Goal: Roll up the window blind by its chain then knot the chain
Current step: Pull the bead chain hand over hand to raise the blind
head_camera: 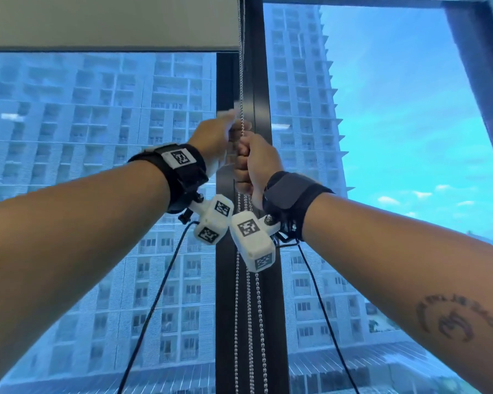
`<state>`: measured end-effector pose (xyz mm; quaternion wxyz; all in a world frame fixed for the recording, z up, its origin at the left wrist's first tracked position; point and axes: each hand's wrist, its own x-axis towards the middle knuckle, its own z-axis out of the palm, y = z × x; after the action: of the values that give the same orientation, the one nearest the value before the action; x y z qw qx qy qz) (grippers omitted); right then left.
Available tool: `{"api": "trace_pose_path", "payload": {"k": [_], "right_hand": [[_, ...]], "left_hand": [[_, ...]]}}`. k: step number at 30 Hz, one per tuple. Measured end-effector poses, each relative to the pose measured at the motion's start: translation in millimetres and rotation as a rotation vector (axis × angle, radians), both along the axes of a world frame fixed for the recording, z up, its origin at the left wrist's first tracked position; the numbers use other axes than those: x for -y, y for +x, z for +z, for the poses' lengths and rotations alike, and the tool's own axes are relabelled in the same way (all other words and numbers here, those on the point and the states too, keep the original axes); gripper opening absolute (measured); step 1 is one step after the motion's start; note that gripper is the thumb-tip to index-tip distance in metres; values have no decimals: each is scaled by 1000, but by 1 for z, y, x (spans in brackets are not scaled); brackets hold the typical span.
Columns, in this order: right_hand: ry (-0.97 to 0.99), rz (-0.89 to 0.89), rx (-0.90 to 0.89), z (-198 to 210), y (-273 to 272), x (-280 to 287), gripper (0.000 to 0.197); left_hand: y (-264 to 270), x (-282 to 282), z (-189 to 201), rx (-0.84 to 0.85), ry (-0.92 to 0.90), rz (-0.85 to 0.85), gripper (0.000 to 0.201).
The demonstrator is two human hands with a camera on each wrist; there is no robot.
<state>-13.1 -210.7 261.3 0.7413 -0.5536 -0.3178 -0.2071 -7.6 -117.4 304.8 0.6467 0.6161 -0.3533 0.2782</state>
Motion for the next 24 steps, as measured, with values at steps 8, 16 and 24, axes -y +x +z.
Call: {"api": "trace_pose_path", "payload": {"k": [8, 16, 24], "right_hand": [[-82, 49, -27, -26, 11, 11, 39], [-386, 53, -103, -39, 18, 41, 28], [-217, -112, 19, 22, 17, 50, 27]], "left_hand": [[2, 12, -5, -36, 106, -43, 32], [17, 5, -29, 15, -5, 62, 33], [18, 14, -52, -48, 9, 88, 32]]}}
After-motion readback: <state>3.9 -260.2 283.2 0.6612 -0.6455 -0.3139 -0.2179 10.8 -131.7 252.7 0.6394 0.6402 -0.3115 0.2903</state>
